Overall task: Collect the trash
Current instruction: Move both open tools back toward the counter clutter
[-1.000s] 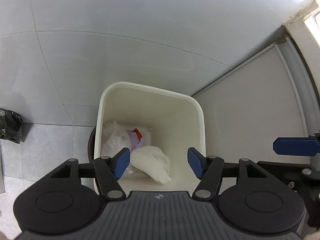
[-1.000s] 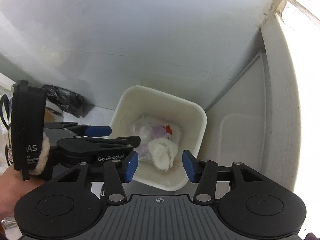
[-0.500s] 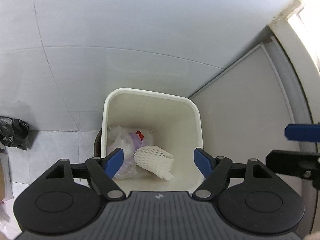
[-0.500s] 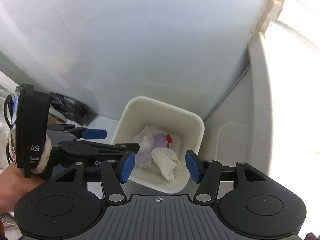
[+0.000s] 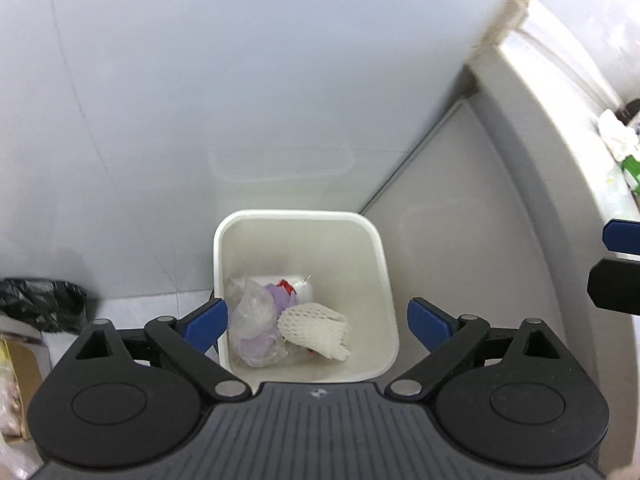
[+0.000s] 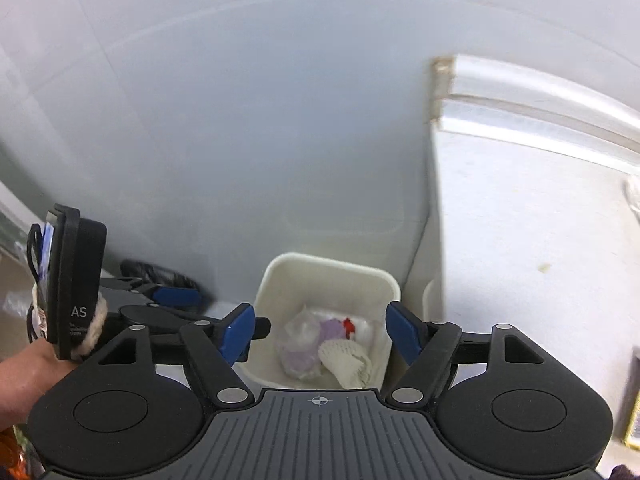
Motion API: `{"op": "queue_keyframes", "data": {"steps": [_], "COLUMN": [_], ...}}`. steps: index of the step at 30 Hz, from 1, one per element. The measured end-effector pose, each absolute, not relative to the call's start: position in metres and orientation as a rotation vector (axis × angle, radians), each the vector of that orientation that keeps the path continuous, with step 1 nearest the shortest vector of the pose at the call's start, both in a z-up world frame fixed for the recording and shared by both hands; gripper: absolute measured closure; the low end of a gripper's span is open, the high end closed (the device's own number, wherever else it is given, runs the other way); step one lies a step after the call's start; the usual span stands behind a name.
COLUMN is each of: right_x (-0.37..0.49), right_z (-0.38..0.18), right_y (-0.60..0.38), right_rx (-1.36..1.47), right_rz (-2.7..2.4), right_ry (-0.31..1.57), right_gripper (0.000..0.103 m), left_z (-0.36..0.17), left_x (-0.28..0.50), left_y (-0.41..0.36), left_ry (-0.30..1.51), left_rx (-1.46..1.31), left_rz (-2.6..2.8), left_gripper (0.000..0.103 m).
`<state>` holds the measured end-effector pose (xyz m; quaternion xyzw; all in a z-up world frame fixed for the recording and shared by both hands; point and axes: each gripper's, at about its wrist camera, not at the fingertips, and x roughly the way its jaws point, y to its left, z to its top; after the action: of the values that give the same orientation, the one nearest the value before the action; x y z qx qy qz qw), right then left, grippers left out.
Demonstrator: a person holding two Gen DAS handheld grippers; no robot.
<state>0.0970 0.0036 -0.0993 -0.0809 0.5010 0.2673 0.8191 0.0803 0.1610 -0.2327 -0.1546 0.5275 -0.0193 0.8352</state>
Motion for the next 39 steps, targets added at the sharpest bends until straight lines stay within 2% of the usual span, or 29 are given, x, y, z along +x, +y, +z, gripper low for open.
{"op": "queue_keyframes", "data": {"steps": [7,17,39], "right_x": [0.078,0.066,0.104], "right_z": [-0.079,-0.067,-0.054], "right_y": [-0.045,-0.137,-0.346], "right_rx": [-0.151,-0.087,0.139], "right_rz": [0.491,0.318,-0.091], "right_ry": [0.964,0.879,0.779], "right_gripper": [0.022,0.020,0.012], "left_z": [-0.195,-0.140,-0.086], "left_x": [0.085,0.098,0.183], "left_y": [0.130,0.090,-0.057], "left_ry": [1.062,0.960,0.848], "left_rx": [-0.234,-0.206,-0.022], "left_rz": [-0.114,-0.188,-0.445], "left_gripper": [0.004,0.004,0.004]}}
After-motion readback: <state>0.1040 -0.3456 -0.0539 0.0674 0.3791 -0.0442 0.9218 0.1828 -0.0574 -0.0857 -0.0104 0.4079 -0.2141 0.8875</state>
